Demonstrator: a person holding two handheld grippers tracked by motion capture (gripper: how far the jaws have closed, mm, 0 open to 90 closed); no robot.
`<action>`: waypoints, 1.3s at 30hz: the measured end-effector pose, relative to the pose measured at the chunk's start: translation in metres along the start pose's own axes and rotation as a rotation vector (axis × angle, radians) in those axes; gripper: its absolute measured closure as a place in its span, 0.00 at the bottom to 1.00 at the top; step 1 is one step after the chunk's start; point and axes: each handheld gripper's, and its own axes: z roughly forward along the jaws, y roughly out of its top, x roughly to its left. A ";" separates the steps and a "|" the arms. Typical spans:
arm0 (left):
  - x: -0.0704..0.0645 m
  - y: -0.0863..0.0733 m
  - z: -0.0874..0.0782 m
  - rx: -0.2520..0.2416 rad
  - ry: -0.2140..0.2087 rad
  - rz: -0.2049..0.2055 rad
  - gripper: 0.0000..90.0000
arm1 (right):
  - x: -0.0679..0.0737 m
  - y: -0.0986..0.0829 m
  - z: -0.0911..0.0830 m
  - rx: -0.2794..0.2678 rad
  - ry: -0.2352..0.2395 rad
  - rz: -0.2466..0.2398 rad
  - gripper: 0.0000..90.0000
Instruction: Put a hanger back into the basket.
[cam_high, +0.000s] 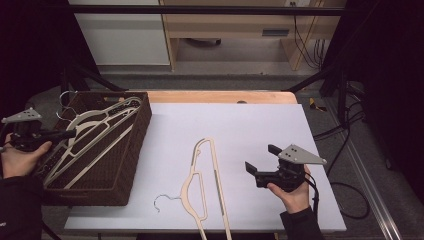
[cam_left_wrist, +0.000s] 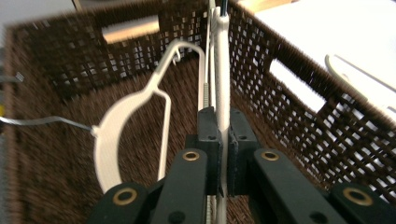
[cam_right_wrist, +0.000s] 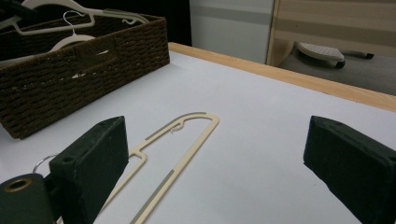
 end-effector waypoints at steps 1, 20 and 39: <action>-0.001 -0.002 0.003 0.008 -0.001 0.000 0.96 | 0.000 0.000 0.000 0.000 0.003 0.002 0.08; -0.006 -0.020 0.023 0.108 0.114 -0.094 0.84 | 0.013 -0.001 0.013 0.026 0.037 -0.024 0.08; -0.098 -0.013 -0.012 -0.257 0.026 0.003 0.38 | 0.012 -0.003 0.013 0.022 0.045 -0.020 0.08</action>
